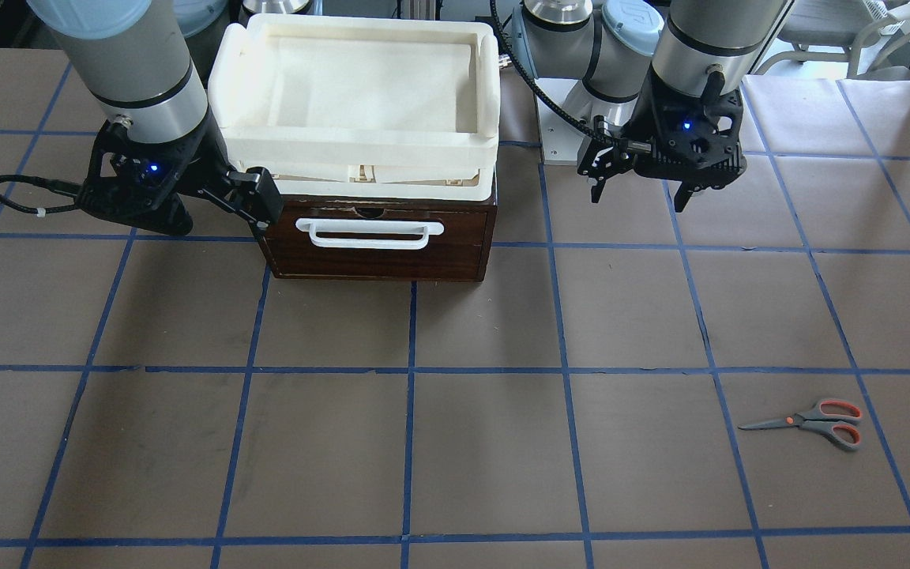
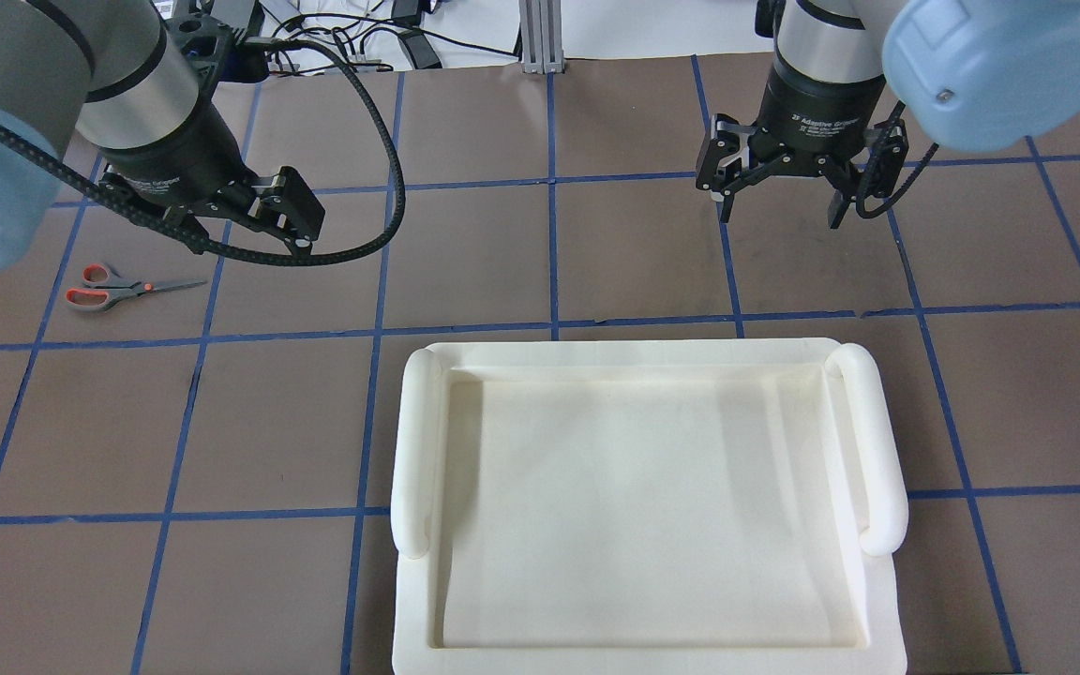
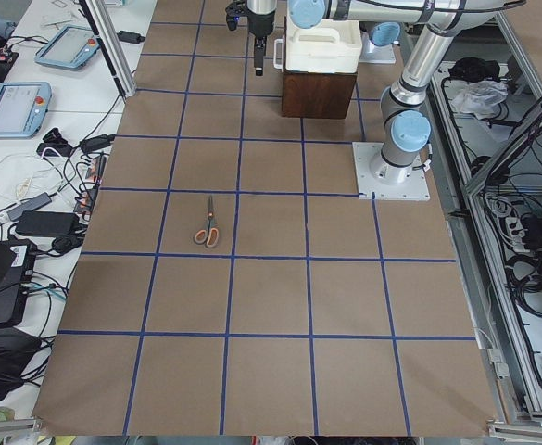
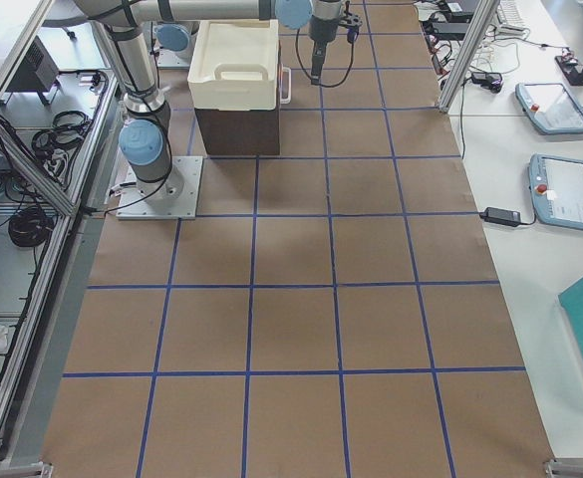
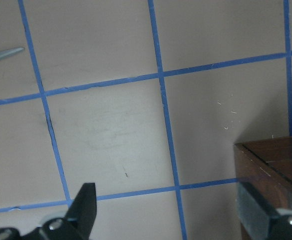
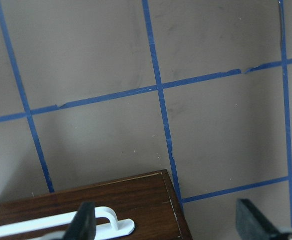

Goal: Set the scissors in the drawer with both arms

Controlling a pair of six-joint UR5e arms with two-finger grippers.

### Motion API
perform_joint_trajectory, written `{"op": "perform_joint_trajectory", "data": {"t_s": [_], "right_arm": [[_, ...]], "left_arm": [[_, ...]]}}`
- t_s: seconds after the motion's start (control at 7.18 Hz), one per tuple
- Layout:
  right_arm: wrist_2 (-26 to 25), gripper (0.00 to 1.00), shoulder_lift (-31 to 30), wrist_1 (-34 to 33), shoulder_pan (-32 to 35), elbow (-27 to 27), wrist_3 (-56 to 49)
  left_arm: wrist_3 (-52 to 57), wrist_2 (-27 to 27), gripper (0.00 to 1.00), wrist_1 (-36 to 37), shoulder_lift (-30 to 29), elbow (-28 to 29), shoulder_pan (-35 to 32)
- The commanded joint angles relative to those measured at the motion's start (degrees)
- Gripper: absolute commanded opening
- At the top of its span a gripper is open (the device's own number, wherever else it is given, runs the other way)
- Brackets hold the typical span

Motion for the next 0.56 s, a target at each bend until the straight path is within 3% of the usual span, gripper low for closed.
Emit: {"op": "perform_joint_trajectory", "data": {"t_s": [0.0,0.42], "right_arm": [[0.2,1.00,2.9,-2.7,0.0,-0.1,16.5],[0.9,1.00,6.7,-6.2,1.9,-0.4,38.8]], "left_arm": [[12.7,-0.3,1.00,0.1,-1.2,-0.2,7.8],[29.7,0.4,1.00,3.5,-4.3,-0.1,13.0]]}}
